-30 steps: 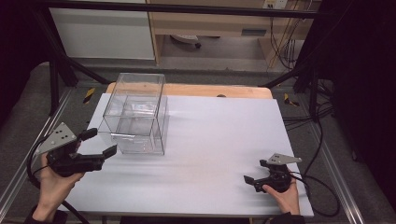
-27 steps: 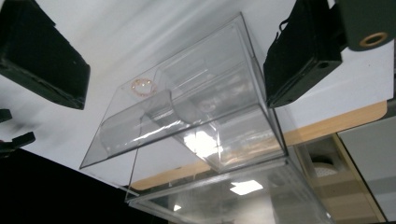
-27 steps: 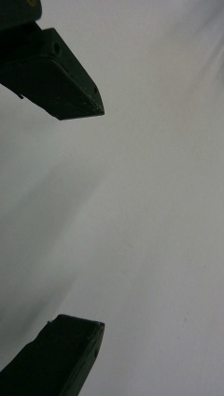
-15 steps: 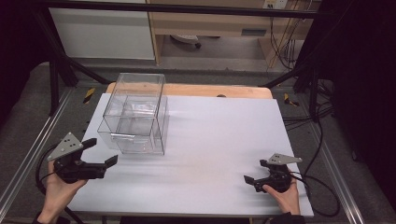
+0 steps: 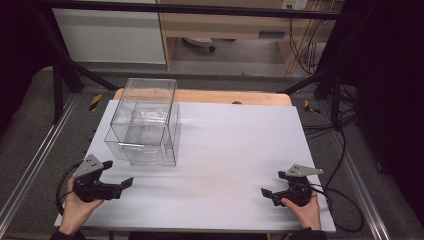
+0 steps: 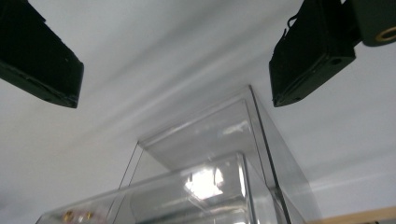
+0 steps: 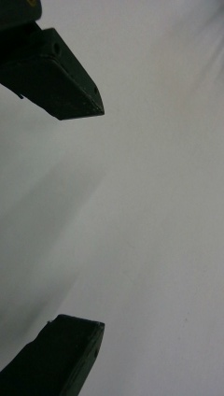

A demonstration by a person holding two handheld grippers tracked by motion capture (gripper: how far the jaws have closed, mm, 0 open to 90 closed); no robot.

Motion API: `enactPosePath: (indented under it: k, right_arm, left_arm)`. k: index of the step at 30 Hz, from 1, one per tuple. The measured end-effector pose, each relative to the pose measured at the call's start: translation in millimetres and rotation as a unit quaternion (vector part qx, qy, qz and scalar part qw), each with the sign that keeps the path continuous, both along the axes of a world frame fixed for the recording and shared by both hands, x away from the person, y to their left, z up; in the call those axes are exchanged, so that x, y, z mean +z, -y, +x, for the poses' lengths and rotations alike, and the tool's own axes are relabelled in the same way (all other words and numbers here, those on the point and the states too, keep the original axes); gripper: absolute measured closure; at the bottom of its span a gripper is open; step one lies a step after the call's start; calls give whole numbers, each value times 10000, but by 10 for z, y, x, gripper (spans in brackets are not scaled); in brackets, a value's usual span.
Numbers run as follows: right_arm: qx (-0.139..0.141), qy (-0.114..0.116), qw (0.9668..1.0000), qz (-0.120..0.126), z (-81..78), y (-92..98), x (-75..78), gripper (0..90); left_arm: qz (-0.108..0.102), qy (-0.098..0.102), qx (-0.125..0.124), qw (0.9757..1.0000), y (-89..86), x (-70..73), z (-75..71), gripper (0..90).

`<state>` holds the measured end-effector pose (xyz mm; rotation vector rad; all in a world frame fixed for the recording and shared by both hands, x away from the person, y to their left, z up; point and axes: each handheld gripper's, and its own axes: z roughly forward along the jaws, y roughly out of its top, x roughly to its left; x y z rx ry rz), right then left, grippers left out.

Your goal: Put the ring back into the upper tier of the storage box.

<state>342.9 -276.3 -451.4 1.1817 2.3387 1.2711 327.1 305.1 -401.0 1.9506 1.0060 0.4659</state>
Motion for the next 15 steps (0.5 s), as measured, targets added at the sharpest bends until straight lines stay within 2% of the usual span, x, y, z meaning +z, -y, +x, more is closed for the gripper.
enactPosePath:
  k: [6, 15]
  right_arm:
    - [21, 2, 10000, -25, 0, 1, -3, 5]
    - [30, 3, 10000, -46, 2, -5, -11, 5]
  left_arm:
    - [-36, -130, -60, 9999, 6, -176, 21, 27]
    - [94, -280, -78, 9995, -2, -332, 56, 27]
